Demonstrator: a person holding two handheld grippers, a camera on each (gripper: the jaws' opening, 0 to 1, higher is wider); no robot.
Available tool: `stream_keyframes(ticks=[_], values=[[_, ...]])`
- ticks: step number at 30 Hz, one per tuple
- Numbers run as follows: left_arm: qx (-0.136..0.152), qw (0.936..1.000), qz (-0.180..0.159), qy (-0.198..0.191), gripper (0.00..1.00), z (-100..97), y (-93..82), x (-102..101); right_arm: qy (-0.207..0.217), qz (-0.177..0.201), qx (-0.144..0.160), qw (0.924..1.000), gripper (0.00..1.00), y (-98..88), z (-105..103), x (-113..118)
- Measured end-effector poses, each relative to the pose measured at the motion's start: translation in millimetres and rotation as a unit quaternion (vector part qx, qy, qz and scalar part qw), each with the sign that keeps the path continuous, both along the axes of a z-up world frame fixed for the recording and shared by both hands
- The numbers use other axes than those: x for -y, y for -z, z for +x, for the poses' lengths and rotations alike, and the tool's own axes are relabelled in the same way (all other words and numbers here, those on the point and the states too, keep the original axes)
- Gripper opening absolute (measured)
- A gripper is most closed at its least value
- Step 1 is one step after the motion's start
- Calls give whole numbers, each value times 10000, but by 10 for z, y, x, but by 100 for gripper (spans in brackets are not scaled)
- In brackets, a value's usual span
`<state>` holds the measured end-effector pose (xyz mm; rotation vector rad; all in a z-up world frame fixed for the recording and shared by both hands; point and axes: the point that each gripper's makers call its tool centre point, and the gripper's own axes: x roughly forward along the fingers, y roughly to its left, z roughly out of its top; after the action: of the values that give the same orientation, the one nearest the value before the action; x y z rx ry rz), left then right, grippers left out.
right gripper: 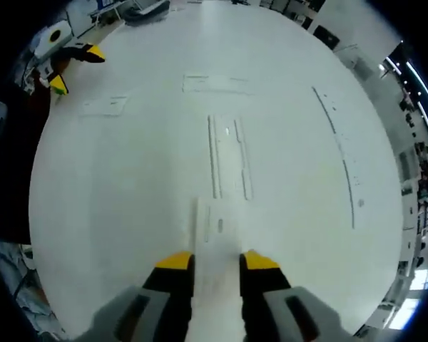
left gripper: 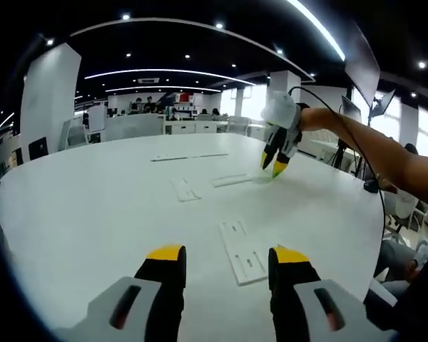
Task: Locate the socket holder cover, grip the socket holder cover, clip it into the socket holder slot.
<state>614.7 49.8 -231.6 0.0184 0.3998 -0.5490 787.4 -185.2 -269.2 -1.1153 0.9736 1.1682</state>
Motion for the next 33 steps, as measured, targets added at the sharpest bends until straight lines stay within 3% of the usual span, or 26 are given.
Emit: stream_keyframes(ticks=[7,9,13,33], values=[[-35,10000,-43,31,46,35,21,4,-145,-155,29,9998,26,5,72,40],[-73,9993,-273,246,46,1,0,113,-145,-202,26,9997,26,17,101,56],[-48,9992,-164,357,46,-17,-14,206,-218,-332,47,9992,26,15,138,86],[-124,9996,-93,216,46,-27,63,109,-386,-382,-85,9985,26,59,117,25]])
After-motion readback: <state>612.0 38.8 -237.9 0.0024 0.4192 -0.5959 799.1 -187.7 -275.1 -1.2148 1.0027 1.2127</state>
